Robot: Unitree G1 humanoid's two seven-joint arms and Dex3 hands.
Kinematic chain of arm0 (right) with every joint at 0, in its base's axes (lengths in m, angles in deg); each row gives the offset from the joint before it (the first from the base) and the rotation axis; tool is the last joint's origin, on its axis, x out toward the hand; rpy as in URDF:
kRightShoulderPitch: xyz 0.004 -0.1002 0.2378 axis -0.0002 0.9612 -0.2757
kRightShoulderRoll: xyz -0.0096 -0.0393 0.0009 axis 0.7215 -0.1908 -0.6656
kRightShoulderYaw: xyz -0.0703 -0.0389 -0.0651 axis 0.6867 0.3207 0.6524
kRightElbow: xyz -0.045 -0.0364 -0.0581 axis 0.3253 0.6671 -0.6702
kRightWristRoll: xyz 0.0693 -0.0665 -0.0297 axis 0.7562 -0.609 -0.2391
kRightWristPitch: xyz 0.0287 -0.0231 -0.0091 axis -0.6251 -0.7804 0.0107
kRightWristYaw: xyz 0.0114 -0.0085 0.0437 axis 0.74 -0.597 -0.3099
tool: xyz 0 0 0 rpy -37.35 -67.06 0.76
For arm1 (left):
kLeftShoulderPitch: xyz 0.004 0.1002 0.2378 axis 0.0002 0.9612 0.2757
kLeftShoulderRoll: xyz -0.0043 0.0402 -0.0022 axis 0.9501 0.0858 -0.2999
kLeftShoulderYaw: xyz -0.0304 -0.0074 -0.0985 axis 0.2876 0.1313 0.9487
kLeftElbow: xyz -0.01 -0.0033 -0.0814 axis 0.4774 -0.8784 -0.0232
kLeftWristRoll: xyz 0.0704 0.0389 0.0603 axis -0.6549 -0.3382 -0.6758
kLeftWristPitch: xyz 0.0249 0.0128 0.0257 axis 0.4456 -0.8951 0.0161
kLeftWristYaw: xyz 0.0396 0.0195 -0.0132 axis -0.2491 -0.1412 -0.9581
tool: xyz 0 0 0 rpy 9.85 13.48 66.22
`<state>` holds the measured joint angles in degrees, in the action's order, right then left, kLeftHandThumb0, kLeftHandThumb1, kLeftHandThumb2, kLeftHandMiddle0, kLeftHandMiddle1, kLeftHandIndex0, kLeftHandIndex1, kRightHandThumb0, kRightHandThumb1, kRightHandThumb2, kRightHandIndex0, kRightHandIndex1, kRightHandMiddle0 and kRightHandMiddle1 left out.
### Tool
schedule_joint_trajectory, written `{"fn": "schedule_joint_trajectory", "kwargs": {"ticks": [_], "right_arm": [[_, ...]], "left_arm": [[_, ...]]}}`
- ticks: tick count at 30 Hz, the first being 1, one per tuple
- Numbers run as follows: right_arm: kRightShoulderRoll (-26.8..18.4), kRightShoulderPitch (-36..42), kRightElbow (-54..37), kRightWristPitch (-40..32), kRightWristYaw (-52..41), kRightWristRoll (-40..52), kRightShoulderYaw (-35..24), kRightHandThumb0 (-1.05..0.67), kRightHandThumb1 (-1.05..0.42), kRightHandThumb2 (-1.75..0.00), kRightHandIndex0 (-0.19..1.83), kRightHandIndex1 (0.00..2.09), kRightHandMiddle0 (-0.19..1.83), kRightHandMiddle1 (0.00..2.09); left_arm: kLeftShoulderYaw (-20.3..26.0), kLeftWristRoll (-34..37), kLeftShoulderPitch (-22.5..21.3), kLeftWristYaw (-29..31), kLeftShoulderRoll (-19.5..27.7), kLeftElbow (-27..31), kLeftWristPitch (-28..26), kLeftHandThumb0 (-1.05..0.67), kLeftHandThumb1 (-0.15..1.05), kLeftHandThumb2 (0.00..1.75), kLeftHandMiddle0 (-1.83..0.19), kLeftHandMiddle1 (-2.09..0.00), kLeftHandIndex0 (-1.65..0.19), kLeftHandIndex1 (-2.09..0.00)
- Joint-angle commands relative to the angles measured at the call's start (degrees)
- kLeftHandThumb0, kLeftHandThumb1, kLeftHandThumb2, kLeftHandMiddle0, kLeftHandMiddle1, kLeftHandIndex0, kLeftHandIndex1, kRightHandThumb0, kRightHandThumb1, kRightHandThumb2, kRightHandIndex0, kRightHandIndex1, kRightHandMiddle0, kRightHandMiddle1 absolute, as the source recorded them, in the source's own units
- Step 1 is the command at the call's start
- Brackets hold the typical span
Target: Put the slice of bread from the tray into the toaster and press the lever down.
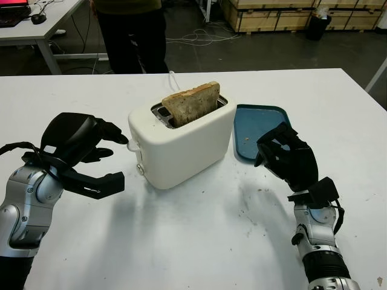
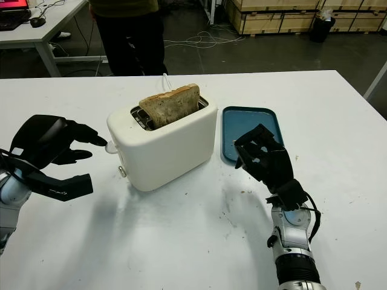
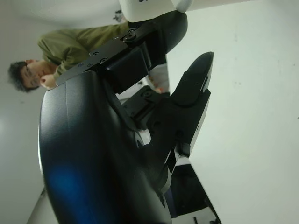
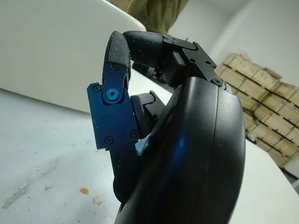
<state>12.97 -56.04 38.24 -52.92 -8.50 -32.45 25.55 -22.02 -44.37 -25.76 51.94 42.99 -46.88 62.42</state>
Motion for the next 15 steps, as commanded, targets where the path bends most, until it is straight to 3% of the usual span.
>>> {"fn": "schedule_joint_trajectory", "kwargs": {"ticks": [1, 15], "right_arm": [[0.3, 0.0, -0.4, 0.3, 0.3, 0.3, -0.1, -0.39, -0.92, -0.34, 0.81, 1.75, 0.5, 1.75], [0.6, 0.0, 0.0, 0.9, 0.1, 0.1, 0.0, -0.4, -0.92, -0.34, 0.81, 1.75, 0.5, 1.75]], "left_arm": [[-0.4, 0.8, -0.9, -0.9, -0.2, 0.4, 0.9, -0.1, 0.72, 0.0, -1.15, -1.54, -1.21, 0.0], [1.8, 1.7, -0.2, -2.8, -0.4, 3.6, 0.6, -0.07, 0.72, 0.0, -1.1, -1.6, -1.21, 0.0]]}}
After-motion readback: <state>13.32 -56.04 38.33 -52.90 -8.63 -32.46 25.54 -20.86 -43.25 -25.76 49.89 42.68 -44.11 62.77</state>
